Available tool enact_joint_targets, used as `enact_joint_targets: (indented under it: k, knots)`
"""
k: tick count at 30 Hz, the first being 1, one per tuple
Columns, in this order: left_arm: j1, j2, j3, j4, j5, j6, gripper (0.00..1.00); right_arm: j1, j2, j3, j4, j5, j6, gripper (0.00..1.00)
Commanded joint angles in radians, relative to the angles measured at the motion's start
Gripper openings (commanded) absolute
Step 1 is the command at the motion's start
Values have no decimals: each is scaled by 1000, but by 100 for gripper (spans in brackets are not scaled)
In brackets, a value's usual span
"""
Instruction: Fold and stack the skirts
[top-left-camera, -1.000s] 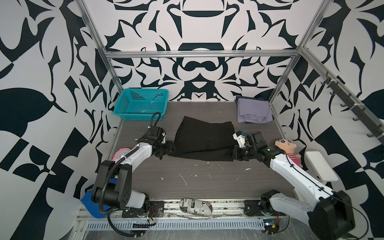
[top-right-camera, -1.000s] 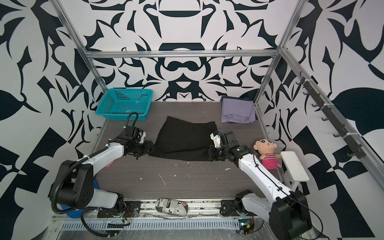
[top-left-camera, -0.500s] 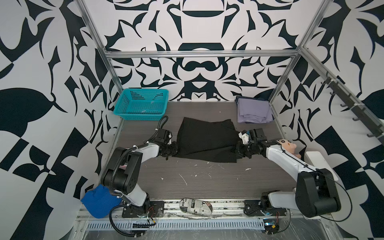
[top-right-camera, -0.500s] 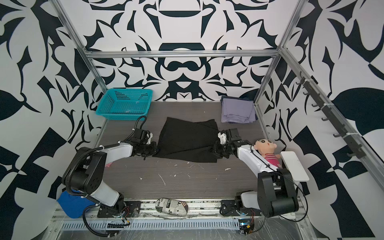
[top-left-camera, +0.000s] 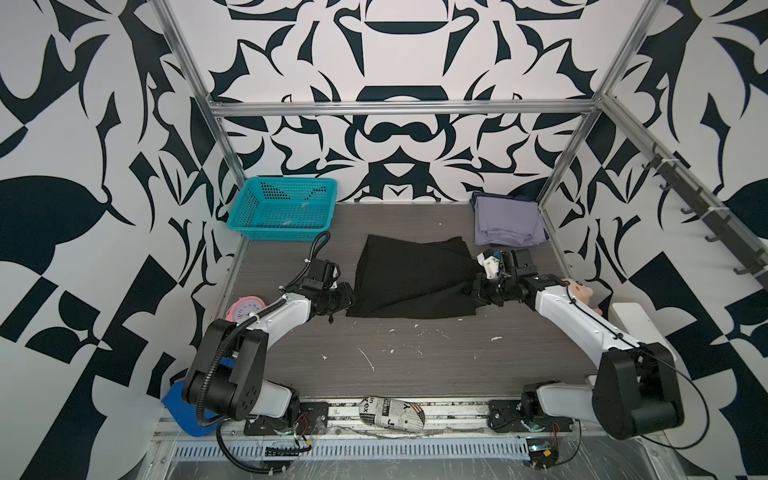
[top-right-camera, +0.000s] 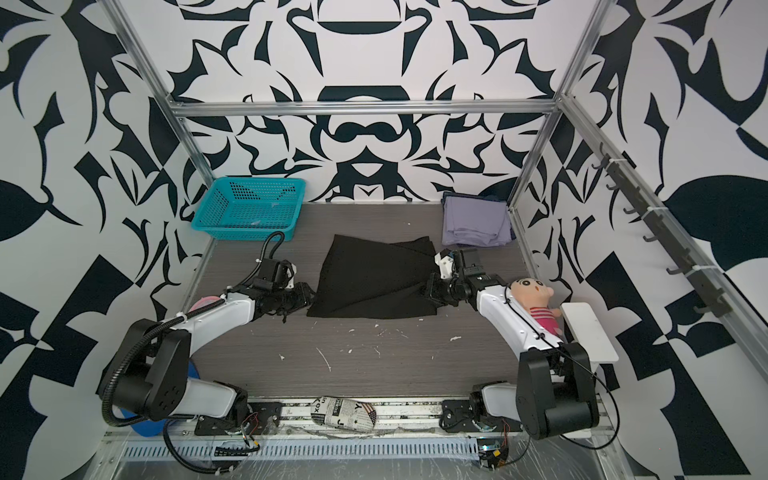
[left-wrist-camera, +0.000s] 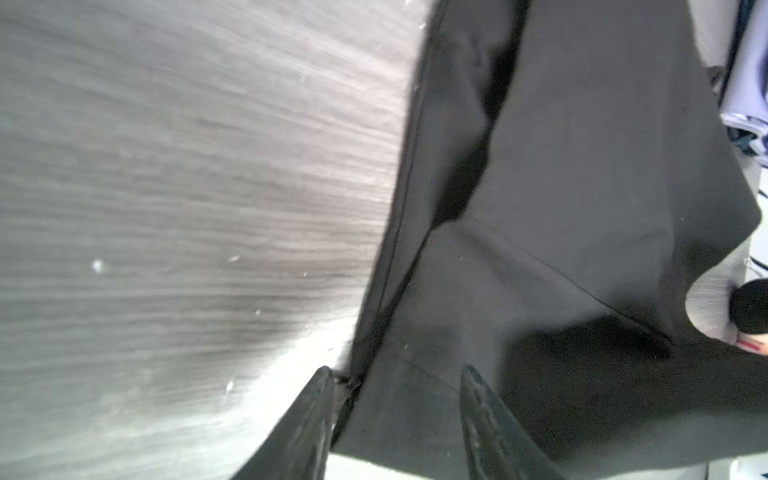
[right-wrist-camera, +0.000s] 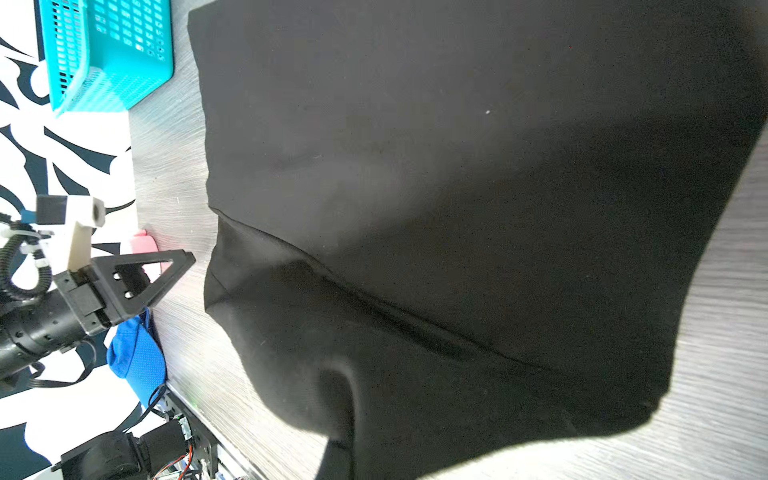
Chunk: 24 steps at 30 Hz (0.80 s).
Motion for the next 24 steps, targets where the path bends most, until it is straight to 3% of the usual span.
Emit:
enact_joint_targets:
  k: [1, 5, 7, 11, 24]
  knots:
    - [-54, 52, -26, -15, 8, -39, 49, -4, -9, 15, 0, -9, -20, 0]
    - [-124, 122, -12, 25, 16, -66, 42, -4, -16, 16, -1, -12, -19, 0]
    - [-129, 129, -18, 47, 22, -78, 23, -4, -23, 17, -8, -7, -23, 0]
    - [-129, 68, -4, 9, -18, -74, 0, -4, -41, 35, -34, 5, -37, 0]
    - [-99, -274, 82, -190, -130, -18, 0, -23, -141, 162, -177, 43, -130, 0]
